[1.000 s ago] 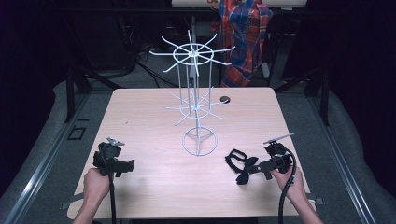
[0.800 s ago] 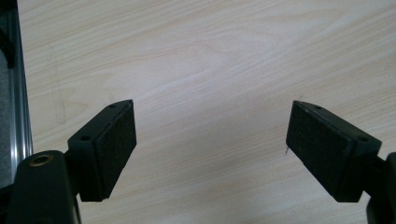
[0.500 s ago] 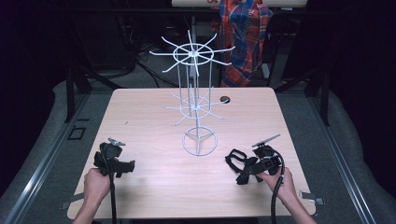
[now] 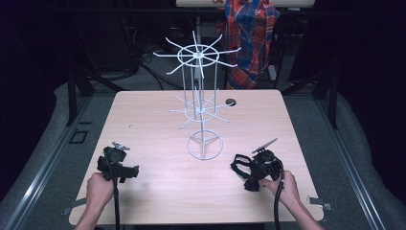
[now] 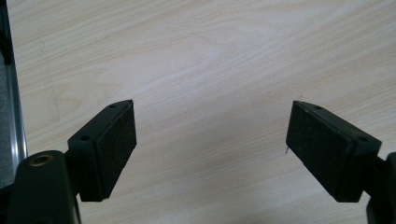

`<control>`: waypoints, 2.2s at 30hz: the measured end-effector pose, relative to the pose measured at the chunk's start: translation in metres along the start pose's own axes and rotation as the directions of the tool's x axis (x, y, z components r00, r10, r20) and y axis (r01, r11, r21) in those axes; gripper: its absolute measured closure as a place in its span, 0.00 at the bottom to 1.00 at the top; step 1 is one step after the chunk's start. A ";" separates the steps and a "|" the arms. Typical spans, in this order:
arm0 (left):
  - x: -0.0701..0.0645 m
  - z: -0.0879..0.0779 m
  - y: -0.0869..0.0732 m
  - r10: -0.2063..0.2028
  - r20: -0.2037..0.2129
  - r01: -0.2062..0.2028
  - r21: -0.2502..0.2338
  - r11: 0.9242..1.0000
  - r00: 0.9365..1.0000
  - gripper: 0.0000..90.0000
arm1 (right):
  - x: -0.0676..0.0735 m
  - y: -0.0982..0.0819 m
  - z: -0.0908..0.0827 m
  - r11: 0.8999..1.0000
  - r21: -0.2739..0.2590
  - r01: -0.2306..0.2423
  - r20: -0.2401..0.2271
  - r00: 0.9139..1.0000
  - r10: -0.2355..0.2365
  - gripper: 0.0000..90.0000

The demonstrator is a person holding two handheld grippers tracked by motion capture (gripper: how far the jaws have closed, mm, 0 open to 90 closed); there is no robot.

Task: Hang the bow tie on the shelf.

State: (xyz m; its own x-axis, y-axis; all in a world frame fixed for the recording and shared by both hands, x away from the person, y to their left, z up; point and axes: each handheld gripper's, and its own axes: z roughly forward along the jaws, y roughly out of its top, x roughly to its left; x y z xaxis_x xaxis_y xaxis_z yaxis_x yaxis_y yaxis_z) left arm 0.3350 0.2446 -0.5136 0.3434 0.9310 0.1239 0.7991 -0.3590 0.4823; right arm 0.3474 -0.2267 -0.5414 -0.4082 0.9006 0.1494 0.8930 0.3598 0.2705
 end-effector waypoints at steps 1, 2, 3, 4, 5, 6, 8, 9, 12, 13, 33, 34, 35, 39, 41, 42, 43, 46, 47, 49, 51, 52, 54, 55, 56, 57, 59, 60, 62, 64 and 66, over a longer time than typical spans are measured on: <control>0.000 0.000 0.000 0.002 -0.001 -0.002 0.003 1.000 1.000 0.18 | -0.002 0.002 -0.001 0.998 0.029 0.047 -0.008 0.999 -0.046 0.61; 0.000 0.000 0.000 0.001 -0.001 -0.001 0.004 1.000 1.000 0.18 | -0.001 0.002 -0.001 0.998 0.027 0.056 -0.008 0.998 -0.056 0.63; 0.000 0.000 0.000 0.001 -0.001 -0.001 0.004 1.000 1.000 0.18 | 0.001 0.002 0.000 0.998 0.028 0.057 -0.004 0.998 -0.057 0.65; 0.000 0.000 0.000 0.002 -0.002 -0.002 0.005 1.000 1.000 0.18 | 0.002 0.002 0.001 0.998 0.023 0.055 -0.004 0.998 -0.055 0.67; 0.000 0.000 0.000 0.000 0.000 0.000 0.007 1.000 1.000 0.18 | 0.002 0.002 -0.001 0.997 0.040 0.072 0.025 0.997 -0.073 0.68; 0.000 0.000 0.000 0.000 0.000 0.000 0.007 1.000 1.000 0.18 | 0.002 0.002 -0.001 0.997 0.040 0.072 0.025 0.997 -0.073 0.68; 0.000 0.001 0.000 0.005 -0.002 -0.005 0.007 1.000 1.000 0.18 | 0.003 0.002 0.002 0.996 0.039 0.074 -0.008 0.997 -0.074 0.72; 0.000 0.001 0.000 0.006 -0.003 -0.006 0.007 1.000 1.000 0.18 | 0.005 0.002 0.003 0.996 0.030 0.081 0.000 0.997 -0.081 0.76; 0.000 0.001 0.000 0.006 -0.003 -0.006 0.009 1.000 1.000 0.18 | 0.005 0.002 0.003 0.995 0.033 0.094 0.002 0.996 -0.094 0.82; 0.000 0.001 0.000 0.006 -0.003 -0.006 0.009 1.000 1.000 0.18 | 0.006 0.002 0.003 0.994 0.036 0.100 0.009 0.995 -0.100 0.84; 0.001 0.000 -0.001 0.006 -0.005 -0.006 0.006 1.000 1.000 0.18 | 0.007 0.002 -0.026 0.975 -0.114 0.193 0.082 0.979 -0.185 0.88; 0.001 0.000 -0.001 0.006 -0.005 -0.006 0.006 1.000 1.000 0.18 | 0.007 0.002 -0.026 0.975 -0.114 0.193 0.082 0.979 -0.185 0.88; 0.001 0.000 -0.001 0.006 -0.005 -0.006 0.007 1.000 1.000 0.18 | 0.007 0.002 -0.029 0.972 -0.132 0.194 0.083 0.979 -0.184 0.88; 0.001 0.000 -0.001 0.006 -0.006 -0.006 0.006 1.000 1.000 0.18 | 0.007 0.002 -0.035 0.966 -0.156 0.205 0.082 0.978 -0.194 0.88; 0.002 0.000 -0.001 0.006 -0.006 -0.006 0.006 1.000 1.000 0.18 | 0.006 0.002 -0.038 0.964 -0.157 0.215 0.087 0.975 -0.203 0.88; 0.002 0.000 -0.001 0.006 -0.006 -0.006 0.006 1.000 1.000 0.18 | 0.006 0.002 -0.038 0.964 -0.157 0.215 0.087 0.975 -0.203 0.88; 0.002 0.000 -0.001 0.005 -0.007 -0.005 0.007 1.000 1.000 0.18 | 0.005 0.002 -0.041 0.962 -0.176 0.208 0.082 0.977 -0.196 0.88; 0.002 0.000 -0.002 0.005 -0.008 -0.005 0.006 1.000 1.000 0.18 | 0.004 0.003 -0.043 0.960 -0.188 0.206 0.077 0.978 -0.195 0.88; 0.002 0.000 -0.002 0.004 -0.009 -0.004 0.005 1.000 1.000 0.18 | 0.004 0.002 -0.045 0.959 -0.193 0.206 0.081 0.978 -0.194 0.88; 0.002 0.000 -0.002 0.004 -0.010 -0.004 0.005 1.000 1.000 0.18 | 0.003 0.003 -0.046 0.958 -0.195 0.208 0.082 0.977 -0.195 0.88; 0.002 0.000 -0.002 0.005 -0.010 -0.005 0.006 1.000 1.000 0.18 | 0.003 0.002 -0.049 0.955 -0.208 0.211 0.077 0.977 -0.199 0.88; 0.002 0.000 -0.002 0.007 -0.009 -0.007 0.007 1.000 1.000 0.18 | 0.003 0.002 -0.050 0.954 -0.214 0.212 0.078 0.977 -0.200 0.88; 0.002 0.000 -0.001 0.010 -0.008 -0.010 0.010 1.000 1.000 0.18 | 0.003 0.002 -0.051 0.953 -0.216 0.214 0.076 0.976 -0.202 0.88; 0.001 0.000 -0.001 0.011 -0.009 -0.011 0.009 1.000 1.000 0.18 | 0.003 0.002 -0.053 0.950 -0.231 0.209 0.070 0.978 -0.198 0.88; 0.001 0.000 -0.001 0.011 -0.009 -0.011 0.009 1.000 1.000 0.18 | 0.003 0.002 -0.053 0.950 -0.231 0.209 0.070 0.978 -0.198 0.88; 0.001 0.000 -0.001 0.011 -0.008 -0.011 0.010 1.000 1.000 0.18 | 0.003 0.002 -0.054 0.950 -0.230 0.212 0.070 0.977 -0.201 0.88; 0.000 0.001 -0.001 0.010 -0.010 -0.010 0.008 1.000 1.000 0.18 | 0.002 0.002 -0.055 0.949 -0.231 0.212 0.069 0.977 -0.202 0.88; 0.000 0.001 -0.001 0.010 -0.011 -0.010 0.009 1.000 1.000 0.18 | 0.002 0.002 -0.057 0.948 -0.235 0.213 0.069 0.977 -0.203 0.88; 0.000 0.001 -0.001 0.010 -0.011 -0.010 0.009 1.000 1.000 0.18 | 0.003 0.002 -0.057 0.947 -0.239 0.214 0.070 0.977 -0.203 0.88; 0.000 0.001 0.000 0.011 -0.011 -0.011 0.010 1.000 1.000 0.18 | 0.003 0.002 -0.059 0.945 -0.243 0.217 0.067 0.976 -0.206 0.88; 0.000 0.001 0.001 0.014 -0.010 -0.014 0.008 1.000 1.000 0.18 | 0.005 0.002 -0.061 0.943 -0.251 0.217 0.061 0.976 -0.208 0.88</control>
State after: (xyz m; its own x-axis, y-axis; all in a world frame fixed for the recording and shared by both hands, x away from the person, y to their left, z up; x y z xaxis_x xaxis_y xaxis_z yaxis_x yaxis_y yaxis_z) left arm 0.3359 0.2441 -0.5142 0.3496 0.9266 0.1389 0.7984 -0.3722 0.4733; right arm 0.3357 -0.2363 -0.4825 -0.5726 0.8192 0.0312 0.7061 0.4735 0.5266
